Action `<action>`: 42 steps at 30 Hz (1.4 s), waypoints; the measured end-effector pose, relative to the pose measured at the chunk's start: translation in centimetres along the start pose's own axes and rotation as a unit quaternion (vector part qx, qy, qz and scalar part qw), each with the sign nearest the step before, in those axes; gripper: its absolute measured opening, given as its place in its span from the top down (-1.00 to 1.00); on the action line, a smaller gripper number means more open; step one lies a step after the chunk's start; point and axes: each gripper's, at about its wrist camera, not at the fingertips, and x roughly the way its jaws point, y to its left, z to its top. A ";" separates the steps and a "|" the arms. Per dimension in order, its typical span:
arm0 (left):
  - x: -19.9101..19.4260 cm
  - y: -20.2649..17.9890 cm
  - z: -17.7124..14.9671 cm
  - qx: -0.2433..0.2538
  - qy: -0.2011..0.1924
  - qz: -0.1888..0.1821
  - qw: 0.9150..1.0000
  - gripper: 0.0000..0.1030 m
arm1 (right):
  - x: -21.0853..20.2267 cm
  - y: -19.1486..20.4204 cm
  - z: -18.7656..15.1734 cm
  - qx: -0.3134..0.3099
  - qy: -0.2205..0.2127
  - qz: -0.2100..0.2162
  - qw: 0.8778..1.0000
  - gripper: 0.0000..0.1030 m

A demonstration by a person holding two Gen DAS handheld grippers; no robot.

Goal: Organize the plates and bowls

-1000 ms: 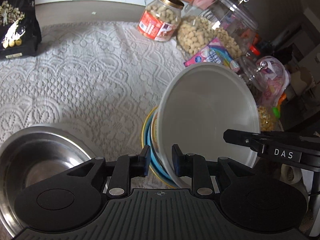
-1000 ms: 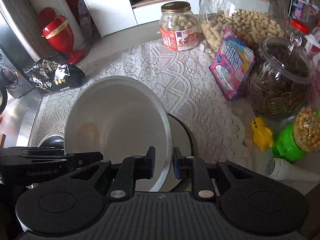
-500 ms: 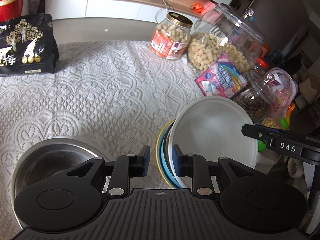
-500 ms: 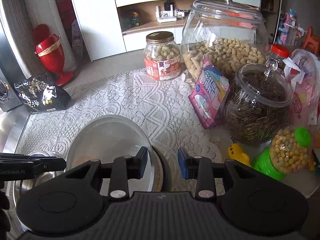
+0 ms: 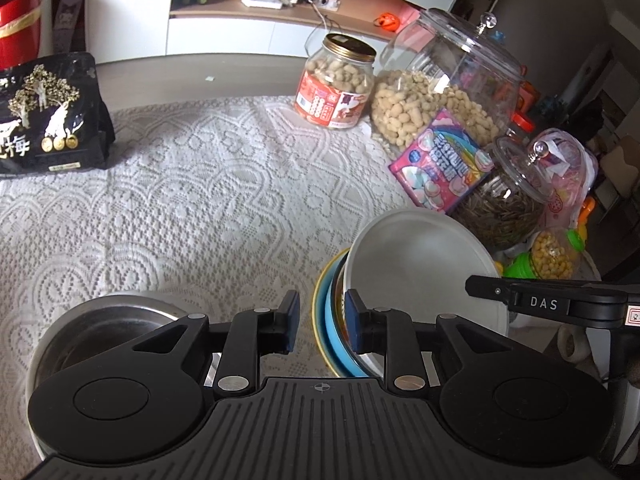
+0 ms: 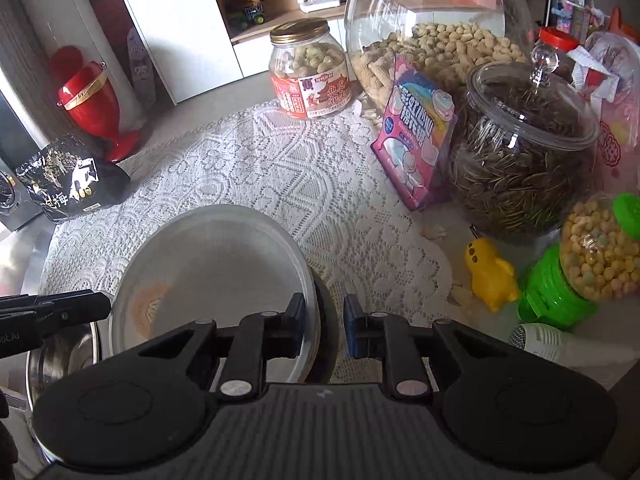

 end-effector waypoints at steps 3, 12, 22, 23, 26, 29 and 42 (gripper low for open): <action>-0.8 -0.4 -0.3 0.018 -0.007 0.005 1.000 0.48 | -2.3 0.4 -0.2 -0.006 -0.034 -0.011 0.999 0.57; -5.8 2.9 -2.2 0.033 -0.031 -0.012 0.999 0.48 | -8.8 6.1 -3.7 -0.035 -0.110 0.047 0.992 0.06; -9.5 17.1 -7.3 -0.113 -0.045 0.064 0.990 0.48 | -3.4 15.5 -9.5 -0.063 0.001 0.140 0.988 0.04; -9.4 18.0 -7.6 -0.123 -0.045 0.065 0.989 0.48 | -2.5 15.9 -9.6 -0.058 0.009 0.134 0.989 0.04; -8.9 19.8 -8.7 -0.146 -0.045 0.056 0.987 0.48 | -0.7 16.1 -9.6 -0.038 0.027 0.124 0.991 0.04; -8.8 19.9 -9.2 -0.150 -0.051 0.050 0.986 0.48 | -0.7 15.5 -9.9 -0.029 0.021 0.127 0.991 0.04; -5.5 19.4 -9.6 -0.150 -0.025 0.047 0.987 0.37 | 2.7 14.7 -10.7 0.017 0.048 0.166 0.985 -0.07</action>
